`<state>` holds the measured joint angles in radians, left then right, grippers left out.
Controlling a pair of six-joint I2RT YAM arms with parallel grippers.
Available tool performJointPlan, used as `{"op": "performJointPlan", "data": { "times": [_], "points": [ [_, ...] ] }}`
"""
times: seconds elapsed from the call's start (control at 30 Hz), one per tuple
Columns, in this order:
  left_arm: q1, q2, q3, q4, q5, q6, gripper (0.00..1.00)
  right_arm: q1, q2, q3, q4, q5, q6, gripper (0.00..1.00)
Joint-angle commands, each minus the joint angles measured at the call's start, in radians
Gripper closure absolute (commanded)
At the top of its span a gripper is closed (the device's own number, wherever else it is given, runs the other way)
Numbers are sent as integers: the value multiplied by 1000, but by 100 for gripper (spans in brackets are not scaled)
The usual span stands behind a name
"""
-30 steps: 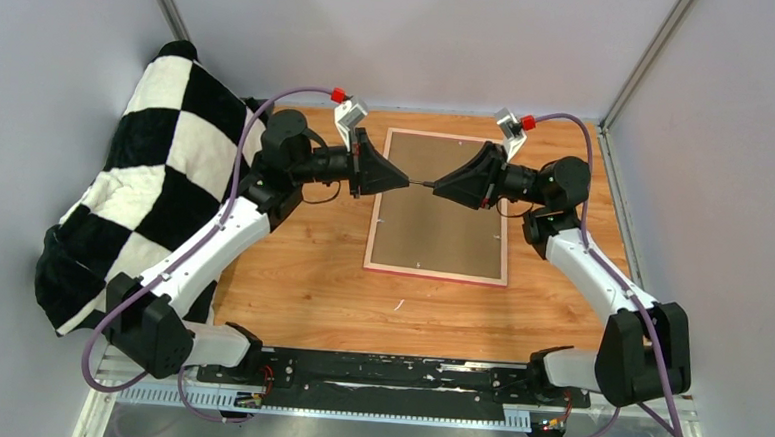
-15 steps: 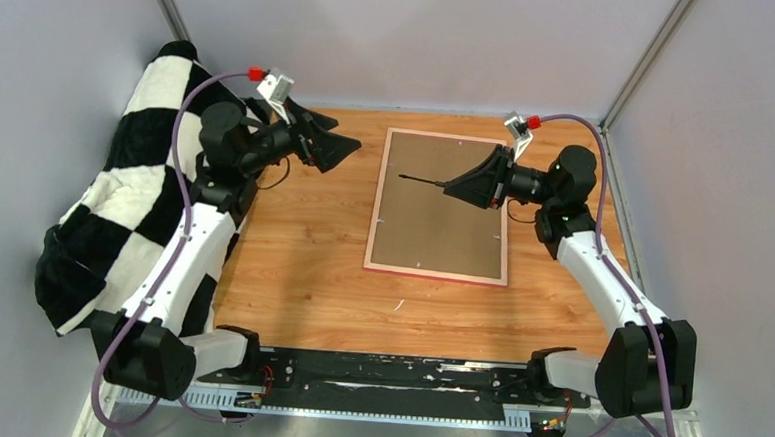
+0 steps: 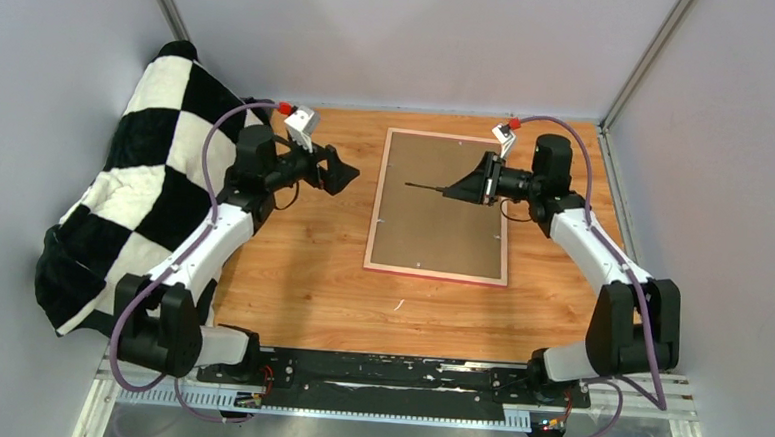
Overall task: Take the photo out of the frame
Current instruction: Pick up the screwdriver from the center of the board, then move the photo frame to the center of the board.
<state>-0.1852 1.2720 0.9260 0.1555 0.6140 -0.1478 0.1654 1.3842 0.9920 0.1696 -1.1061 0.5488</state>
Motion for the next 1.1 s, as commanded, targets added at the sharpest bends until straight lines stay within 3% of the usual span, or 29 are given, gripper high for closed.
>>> {"op": "performJointPlan", "data": {
  "times": [0.0, 0.2, 0.4, 0.6, 0.87, 1.07],
  "points": [
    [-49, 59, -18, 5, -120, 78, 0, -25, 56, 43, -155, 36, -53, 100],
    [-149, 174, 6, 4, -315, 137, 0, -37, 171, 83, -263, 33, -92, 100],
    [-198, 340, 82, 4, -442, 93, 0, -56, 312, 119, -369, -4, -147, 100],
    [-243, 429, 125, 4, -569, 67, 0, -80, 318, 124, -421, 64, -200, 100],
    [-281, 495, 162, -26, -612, 31, 0, -100, 306, 138, -459, 106, -263, 100],
    [-281, 495, 142, -33, -634, 25, 0, -116, 275, 232, -599, 180, -415, 100]
  ]
}}
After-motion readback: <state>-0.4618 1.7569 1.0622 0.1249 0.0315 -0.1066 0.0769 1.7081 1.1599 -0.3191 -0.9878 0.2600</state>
